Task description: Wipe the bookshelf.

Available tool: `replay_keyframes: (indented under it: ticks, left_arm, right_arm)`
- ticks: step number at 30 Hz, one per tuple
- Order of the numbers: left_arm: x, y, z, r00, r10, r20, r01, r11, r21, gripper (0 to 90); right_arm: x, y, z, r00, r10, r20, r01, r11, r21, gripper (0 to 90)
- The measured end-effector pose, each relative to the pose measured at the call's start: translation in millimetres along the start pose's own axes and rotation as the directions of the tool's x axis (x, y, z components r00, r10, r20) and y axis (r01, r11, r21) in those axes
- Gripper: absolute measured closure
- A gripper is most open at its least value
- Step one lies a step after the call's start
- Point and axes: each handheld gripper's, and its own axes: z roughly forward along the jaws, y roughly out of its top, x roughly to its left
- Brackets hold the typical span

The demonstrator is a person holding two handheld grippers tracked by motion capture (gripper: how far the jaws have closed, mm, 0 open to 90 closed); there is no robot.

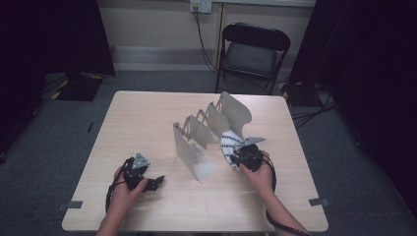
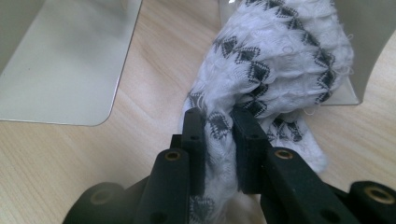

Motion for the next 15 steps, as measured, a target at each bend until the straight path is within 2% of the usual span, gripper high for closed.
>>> replay_keyframes:
  ticks: [3, 10, 15]
  left_arm:
    - [0.1, 0.1, -0.1, 1.0000, 0.002, -0.002, -0.002, 1.0000, 0.000, 12.9]
    - [0.2, 0.1, 0.0, 1.0000, 0.001, 0.000, -0.001, 1.0000, 0.000, 12.9]
    - [0.2, 0.1, 0.0, 1.0000, 0.002, -0.001, -0.002, 1.0000, 0.000, 12.9]
  right_arm:
    - [-5.8, -4.1, -2.2, 0.9993, 0.035, -0.011, -0.035, 0.999, -0.013, 76.9]
    - [-24.8, -3.0, -6.1, 0.9929, 0.090, 0.077, -0.090, 0.996, -0.007, 73.3]
    - [-27.4, 5.9, 0.3, 0.9932, 0.077, 0.088, -0.077, 0.997, -0.007, 73.1]
